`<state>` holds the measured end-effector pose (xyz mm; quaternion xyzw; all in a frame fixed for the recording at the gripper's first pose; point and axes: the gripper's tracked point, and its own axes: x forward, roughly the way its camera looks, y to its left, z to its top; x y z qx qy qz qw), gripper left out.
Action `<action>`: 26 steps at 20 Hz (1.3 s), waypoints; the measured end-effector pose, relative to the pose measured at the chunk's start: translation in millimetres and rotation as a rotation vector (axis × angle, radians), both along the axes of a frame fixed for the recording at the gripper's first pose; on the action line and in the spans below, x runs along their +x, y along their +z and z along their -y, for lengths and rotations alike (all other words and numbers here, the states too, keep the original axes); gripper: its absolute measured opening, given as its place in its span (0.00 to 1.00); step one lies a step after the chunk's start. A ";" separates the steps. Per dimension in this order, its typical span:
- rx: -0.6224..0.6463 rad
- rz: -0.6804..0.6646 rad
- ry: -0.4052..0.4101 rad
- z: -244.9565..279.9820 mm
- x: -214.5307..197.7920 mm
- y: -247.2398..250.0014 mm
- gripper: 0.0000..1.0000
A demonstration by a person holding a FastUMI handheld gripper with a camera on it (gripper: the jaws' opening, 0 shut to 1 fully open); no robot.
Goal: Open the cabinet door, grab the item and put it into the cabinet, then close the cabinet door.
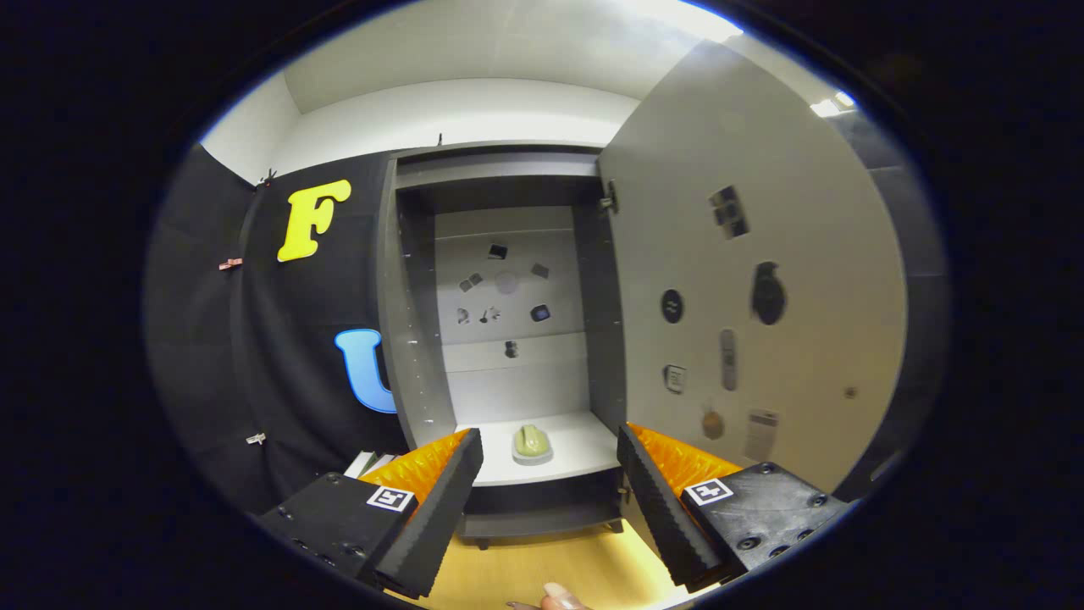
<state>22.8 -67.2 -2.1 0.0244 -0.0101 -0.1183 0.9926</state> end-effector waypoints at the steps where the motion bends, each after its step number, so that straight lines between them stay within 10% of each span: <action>1: 0.005 0.000 -0.011 6.1 -17.3 0.9 0.99; 13: -0.020 0.094 -0.114 169.9 -164.4 36.7 0.98; 26: 0.043 0.011 0.110 207.4 -93.8 -12.1 0.98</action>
